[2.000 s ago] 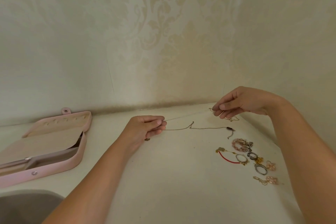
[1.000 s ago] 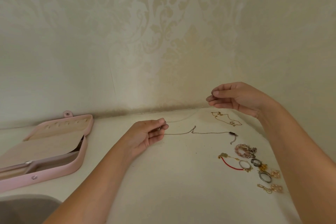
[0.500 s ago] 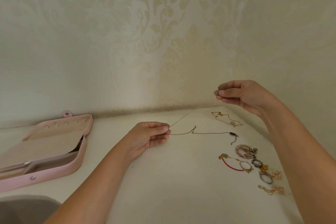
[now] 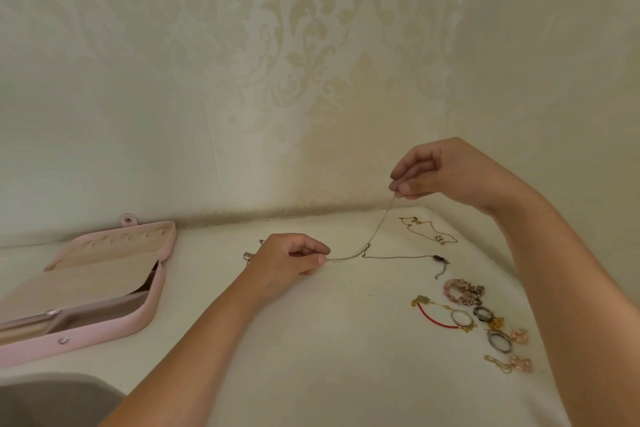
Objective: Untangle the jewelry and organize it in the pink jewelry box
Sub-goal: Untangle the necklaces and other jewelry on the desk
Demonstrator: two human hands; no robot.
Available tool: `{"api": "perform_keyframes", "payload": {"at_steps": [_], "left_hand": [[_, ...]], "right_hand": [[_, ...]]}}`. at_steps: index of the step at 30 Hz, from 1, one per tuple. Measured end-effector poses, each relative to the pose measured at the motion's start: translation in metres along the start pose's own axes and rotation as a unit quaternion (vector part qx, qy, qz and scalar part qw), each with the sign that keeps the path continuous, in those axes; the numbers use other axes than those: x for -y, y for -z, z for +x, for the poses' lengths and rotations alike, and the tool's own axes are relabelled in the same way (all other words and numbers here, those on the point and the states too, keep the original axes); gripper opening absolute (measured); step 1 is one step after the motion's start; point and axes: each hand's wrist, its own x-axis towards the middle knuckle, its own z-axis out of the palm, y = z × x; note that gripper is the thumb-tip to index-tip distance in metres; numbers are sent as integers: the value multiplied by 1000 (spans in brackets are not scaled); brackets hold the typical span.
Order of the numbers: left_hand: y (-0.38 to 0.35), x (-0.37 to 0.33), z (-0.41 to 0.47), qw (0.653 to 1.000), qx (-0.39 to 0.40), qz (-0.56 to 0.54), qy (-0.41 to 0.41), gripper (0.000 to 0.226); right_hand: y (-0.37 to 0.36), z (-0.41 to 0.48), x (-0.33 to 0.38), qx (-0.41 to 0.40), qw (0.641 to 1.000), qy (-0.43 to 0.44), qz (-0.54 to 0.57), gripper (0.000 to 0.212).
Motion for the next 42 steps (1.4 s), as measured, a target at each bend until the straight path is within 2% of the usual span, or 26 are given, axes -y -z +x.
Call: {"api": "perform_keyframes", "payload": {"at_steps": [4,7,11,15,20,29,32,35,39,42], "left_hand": [[-10,-24,-8,997,37,-64,-24,20],[-26,-49,-14,989,29,-132,-63,19],[-39,-73,-21,981,9,-168,-96,16],[-37,-84,-26,979,-32,-173,-107,11],[-30,-86,-30,977,-97,-156,-103,8],[-24,-88,-37,978,-141,-127,-89,2],[-22,-91,-39,978,-129,-139,-84,5],[-21,-93,-41,980,-99,-154,-79,13],[-22,-94,-42,980,-102,-137,-102,16],[-19,-96,-43,976,-93,-153,-121,19]], "right_hand": [[-15,-7,24,29,997,46,-57,16],[-25,-10,34,47,992,58,-104,20],[-31,-16,44,50,991,77,-95,21],[-29,-19,50,37,991,99,-82,20],[-32,-20,51,35,987,103,-119,18],[-41,-23,54,21,977,130,-166,16],[-45,-23,56,38,974,133,-181,15],[-47,-24,56,55,979,125,-151,17],[-50,-22,56,61,985,105,-123,17],[-52,-21,54,63,984,79,-149,15]]}}
